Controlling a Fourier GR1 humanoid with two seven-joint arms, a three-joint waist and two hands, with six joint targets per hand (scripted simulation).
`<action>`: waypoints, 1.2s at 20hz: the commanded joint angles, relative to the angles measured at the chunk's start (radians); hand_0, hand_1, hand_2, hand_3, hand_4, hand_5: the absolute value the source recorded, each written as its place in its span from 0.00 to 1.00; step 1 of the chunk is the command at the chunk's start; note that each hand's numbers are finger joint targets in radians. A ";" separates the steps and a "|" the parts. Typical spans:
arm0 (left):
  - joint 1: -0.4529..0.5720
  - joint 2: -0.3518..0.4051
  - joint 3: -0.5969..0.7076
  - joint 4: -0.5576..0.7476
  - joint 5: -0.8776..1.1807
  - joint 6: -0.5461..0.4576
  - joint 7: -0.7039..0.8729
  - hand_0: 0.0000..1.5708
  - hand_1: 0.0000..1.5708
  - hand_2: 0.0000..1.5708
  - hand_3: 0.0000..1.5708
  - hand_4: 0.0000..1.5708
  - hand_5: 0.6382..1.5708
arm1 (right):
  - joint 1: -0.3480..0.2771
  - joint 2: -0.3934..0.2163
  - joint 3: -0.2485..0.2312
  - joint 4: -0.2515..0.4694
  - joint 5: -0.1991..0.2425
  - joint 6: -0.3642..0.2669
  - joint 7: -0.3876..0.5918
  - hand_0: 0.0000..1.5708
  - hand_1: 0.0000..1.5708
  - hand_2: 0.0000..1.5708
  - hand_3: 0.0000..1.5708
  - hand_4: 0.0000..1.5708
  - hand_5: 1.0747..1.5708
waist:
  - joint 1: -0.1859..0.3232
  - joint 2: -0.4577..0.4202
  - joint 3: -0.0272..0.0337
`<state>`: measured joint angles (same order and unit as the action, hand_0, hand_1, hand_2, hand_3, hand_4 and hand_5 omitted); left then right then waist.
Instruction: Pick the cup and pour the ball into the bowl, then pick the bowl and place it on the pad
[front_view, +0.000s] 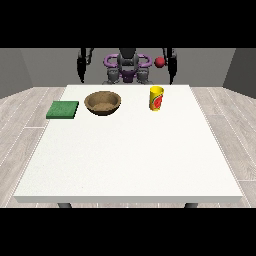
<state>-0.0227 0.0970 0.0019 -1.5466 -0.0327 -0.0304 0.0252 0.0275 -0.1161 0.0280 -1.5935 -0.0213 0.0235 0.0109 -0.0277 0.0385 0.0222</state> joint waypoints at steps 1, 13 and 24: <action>-0.006 0.025 0.007 -0.059 0.001 -0.004 0.033 0.00 0.00 0.00 0.00 0.00 0.99 | 0.001 -0.020 -0.005 -0.055 -0.005 0.004 0.034 0.00 0.00 0.00 0.00 0.00 1.00 | -0.002 -0.150 -0.0119; -0.068 0.112 0.257 -0.130 0.281 -0.099 0.075 0.00 0.00 0.00 0.00 0.00 0.98 | -0.021 -0.168 -0.236 -0.133 -0.278 0.178 0.114 0.00 0.00 0.00 0.00 0.00 1.00 | -0.015 -0.159 -0.0226; -0.131 0.052 0.241 0.050 0.192 -0.104 -0.243 0.00 0.00 0.00 0.00 0.00 0.96 | -0.087 -0.091 -0.226 -0.019 -0.197 0.179 -0.111 0.00 0.00 0.00 0.00 0.00 1.00 | -0.024 0.057 -0.0226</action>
<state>-0.1525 0.1859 0.2538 -1.5784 0.2067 -0.1373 -0.0709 -0.0200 -0.2251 -0.2058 -1.6224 -0.2214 0.2046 -0.0730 -0.0363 0.0262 0.0003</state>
